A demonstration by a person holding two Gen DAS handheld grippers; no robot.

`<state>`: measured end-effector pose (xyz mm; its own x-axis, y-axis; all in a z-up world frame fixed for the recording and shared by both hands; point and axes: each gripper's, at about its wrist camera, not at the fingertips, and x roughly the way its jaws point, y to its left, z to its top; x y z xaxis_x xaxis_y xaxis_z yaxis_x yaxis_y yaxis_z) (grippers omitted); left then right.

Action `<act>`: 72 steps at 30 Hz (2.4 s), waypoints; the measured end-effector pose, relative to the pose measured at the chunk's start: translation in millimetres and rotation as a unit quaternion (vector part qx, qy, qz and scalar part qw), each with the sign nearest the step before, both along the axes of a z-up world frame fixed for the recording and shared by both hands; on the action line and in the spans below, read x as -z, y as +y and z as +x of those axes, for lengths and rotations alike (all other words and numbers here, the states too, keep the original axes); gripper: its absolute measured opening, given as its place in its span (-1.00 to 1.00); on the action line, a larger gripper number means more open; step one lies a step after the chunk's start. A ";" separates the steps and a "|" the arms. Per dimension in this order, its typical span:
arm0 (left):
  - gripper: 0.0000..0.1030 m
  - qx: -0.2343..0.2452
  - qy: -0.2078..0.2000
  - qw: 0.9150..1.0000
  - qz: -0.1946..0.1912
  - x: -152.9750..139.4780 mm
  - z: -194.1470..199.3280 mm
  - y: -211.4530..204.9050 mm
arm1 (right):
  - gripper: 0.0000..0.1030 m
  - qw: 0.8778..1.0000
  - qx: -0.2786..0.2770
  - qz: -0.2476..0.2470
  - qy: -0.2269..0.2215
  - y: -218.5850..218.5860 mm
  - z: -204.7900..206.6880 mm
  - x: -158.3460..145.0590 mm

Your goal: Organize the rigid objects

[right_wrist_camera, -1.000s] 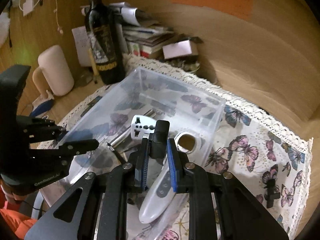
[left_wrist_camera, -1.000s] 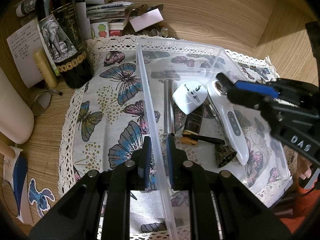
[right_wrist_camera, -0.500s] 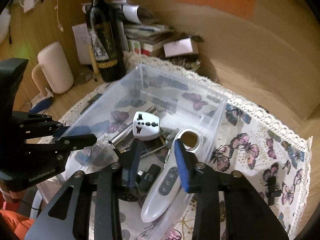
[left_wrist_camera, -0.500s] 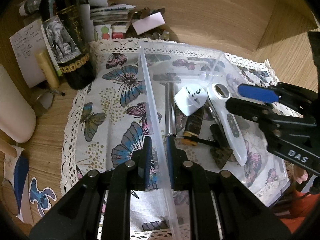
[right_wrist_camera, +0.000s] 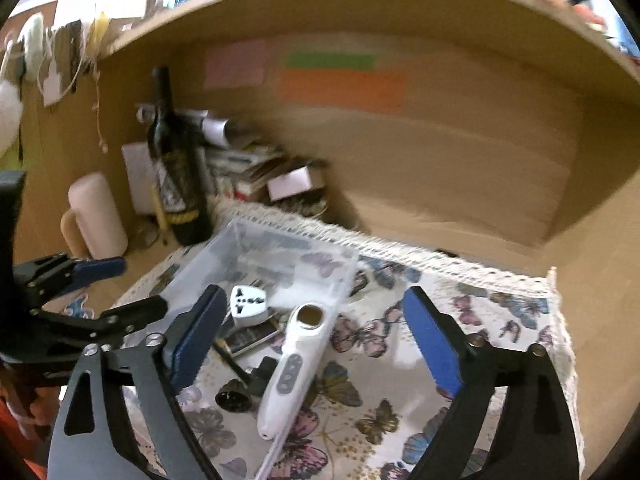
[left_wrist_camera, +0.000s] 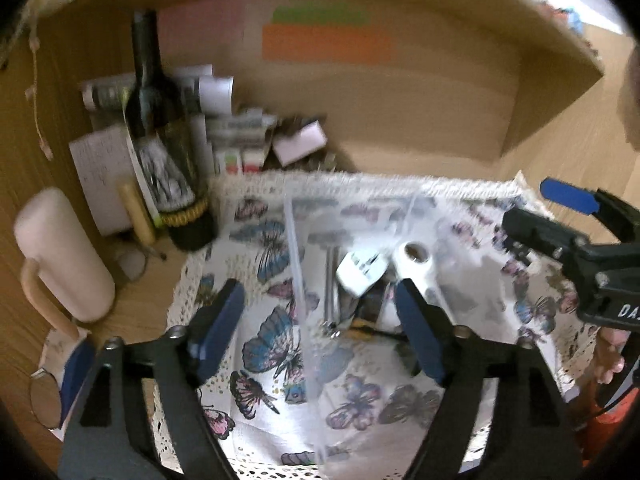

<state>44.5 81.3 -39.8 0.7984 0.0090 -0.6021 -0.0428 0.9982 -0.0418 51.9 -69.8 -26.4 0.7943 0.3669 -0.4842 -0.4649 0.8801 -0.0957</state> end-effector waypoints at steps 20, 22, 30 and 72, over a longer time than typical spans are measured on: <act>0.99 0.029 -0.155 0.987 0.024 -51.9 -72.9 -55.3 | 1.00 0.995 0.031 0.052 -0.085 -55.0 -76.9 -21.0; 0.99 0.032 -0.158 0.987 0.023 -52.6 -75.7 -57.9 | 1.00 0.994 0.032 0.055 -0.090 -58.2 -82.0 -21.3; 1.00 0.033 -0.170 0.985 0.024 -54.8 -82.3 -62.8 | 1.00 0.993 0.037 0.055 -0.096 -61.5 -88.8 -21.4; 1.00 0.038 -0.168 0.985 0.019 -55.5 -78.0 -68.2 | 1.00 0.993 0.038 0.063 -0.091 -62.7 -85.5 -23.5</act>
